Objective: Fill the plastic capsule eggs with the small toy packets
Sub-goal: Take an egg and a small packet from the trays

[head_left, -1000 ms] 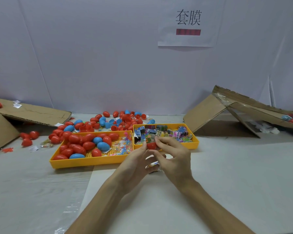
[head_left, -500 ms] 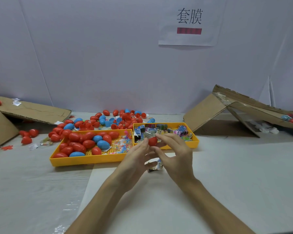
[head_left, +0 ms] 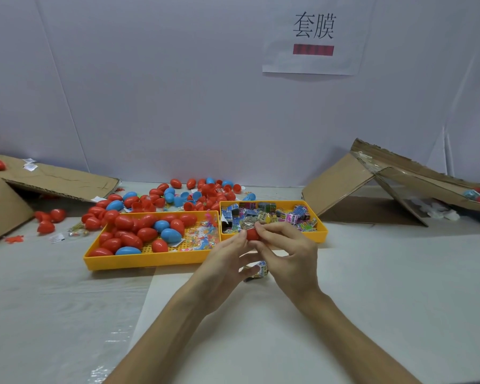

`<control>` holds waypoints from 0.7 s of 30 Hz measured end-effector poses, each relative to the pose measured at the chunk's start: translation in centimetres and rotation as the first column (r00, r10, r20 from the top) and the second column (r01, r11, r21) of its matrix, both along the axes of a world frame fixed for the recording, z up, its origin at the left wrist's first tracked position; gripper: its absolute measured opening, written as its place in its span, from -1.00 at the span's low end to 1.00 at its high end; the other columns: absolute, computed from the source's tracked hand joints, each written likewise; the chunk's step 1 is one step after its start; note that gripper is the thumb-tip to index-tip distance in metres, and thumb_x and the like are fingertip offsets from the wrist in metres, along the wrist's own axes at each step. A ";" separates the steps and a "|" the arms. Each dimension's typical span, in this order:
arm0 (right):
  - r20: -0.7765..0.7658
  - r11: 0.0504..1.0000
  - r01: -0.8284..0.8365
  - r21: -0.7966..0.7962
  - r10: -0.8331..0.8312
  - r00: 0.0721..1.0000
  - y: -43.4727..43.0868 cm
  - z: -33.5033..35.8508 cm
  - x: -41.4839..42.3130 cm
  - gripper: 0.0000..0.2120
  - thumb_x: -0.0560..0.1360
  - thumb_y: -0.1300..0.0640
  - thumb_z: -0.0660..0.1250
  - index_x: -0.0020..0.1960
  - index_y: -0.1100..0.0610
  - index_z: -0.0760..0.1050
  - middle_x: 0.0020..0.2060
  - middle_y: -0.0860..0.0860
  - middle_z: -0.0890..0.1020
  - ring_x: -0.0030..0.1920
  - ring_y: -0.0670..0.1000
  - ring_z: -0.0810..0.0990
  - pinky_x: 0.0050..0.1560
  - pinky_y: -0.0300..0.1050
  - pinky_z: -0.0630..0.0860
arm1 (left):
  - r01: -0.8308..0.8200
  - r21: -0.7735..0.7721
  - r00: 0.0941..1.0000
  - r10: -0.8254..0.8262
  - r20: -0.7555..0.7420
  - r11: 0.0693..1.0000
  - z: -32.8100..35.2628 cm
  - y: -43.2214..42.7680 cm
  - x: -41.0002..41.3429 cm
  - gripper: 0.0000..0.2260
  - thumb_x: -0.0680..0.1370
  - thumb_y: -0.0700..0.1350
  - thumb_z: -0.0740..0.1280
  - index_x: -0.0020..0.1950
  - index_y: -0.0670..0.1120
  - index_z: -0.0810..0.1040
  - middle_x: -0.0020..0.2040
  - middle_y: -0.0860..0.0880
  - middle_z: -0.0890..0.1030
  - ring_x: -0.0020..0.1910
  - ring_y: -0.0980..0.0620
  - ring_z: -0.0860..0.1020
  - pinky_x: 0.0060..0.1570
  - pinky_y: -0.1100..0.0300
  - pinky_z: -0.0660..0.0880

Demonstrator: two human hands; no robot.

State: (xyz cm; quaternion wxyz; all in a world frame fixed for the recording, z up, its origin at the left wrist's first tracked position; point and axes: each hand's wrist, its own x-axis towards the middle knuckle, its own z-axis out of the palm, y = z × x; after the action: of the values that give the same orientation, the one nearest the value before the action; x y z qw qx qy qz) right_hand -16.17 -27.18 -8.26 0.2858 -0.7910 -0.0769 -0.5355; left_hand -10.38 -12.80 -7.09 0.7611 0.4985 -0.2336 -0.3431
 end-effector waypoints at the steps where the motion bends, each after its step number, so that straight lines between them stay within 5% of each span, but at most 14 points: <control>1: -0.003 1.000 -0.008 -0.002 0.008 1.000 0.0 0.1 0.0 -0.71 0.39 0.33 0.55 0.11 0.24 0.69 -0.05 0.06 0.70 -0.04 -0.04 0.65 -0.02 -0.15 0.62 | 0.010 0.000 1.000 -0.010 -0.006 1.000 0.0 0.0 -0.1 -0.59 0.64 0.14 0.25 0.32 -0.10 0.60 0.13 -0.07 0.64 0.14 -0.02 0.60 0.18 0.04 0.45; 8: -0.084 0.997 -0.072 0.010 0.073 0.994 0.4 0.4 -0.2 -0.48 0.41 0.27 0.56 0.35 0.19 0.56 0.08 0.01 0.65 0.07 -0.16 0.61 0.14 -0.26 0.55 | -0.007 -0.020 1.000 0.007 0.023 1.000 0.3 0.0 -0.1 -0.60 0.64 0.19 0.21 0.29 -0.02 0.63 0.30 -0.10 0.63 0.20 -0.06 0.59 0.33 -0.08 0.47; 12: -0.042 0.999 -0.037 0.005 0.037 0.998 0.2 0.4 -0.3 -0.67 0.45 0.16 0.51 0.20 0.19 0.66 0.05 0.02 0.67 0.07 -0.01 0.65 0.10 -0.10 0.59 | -0.021 -0.010 1.000 0.021 -0.003 1.000 0.2 -0.2 -0.1 -0.58 0.64 0.20 0.18 0.27 -0.02 0.64 0.28 -0.09 0.64 0.28 -0.07 0.58 0.34 -0.08 0.46; 21: 0.004 0.999 -0.018 -0.048 0.018 1.000 0.4 0.0 -0.1 -0.68 0.47 0.24 0.49 0.21 0.26 0.64 0.08 0.07 0.68 0.11 -0.01 0.64 0.16 -0.18 0.58 | -0.034 -0.009 0.999 0.034 -0.028 0.999 0.4 -0.3 -0.2 -0.58 0.62 0.20 0.20 0.26 -0.04 0.62 0.26 -0.15 0.64 0.32 -0.13 0.57 0.32 -0.08 0.47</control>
State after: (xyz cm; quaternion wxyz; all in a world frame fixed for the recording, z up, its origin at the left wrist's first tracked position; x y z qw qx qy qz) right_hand -16.26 -26.80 -8.28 0.2713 -0.7958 -0.0976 -0.5325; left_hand -10.55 -13.12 -6.71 0.7725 0.4937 -0.2160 -0.3358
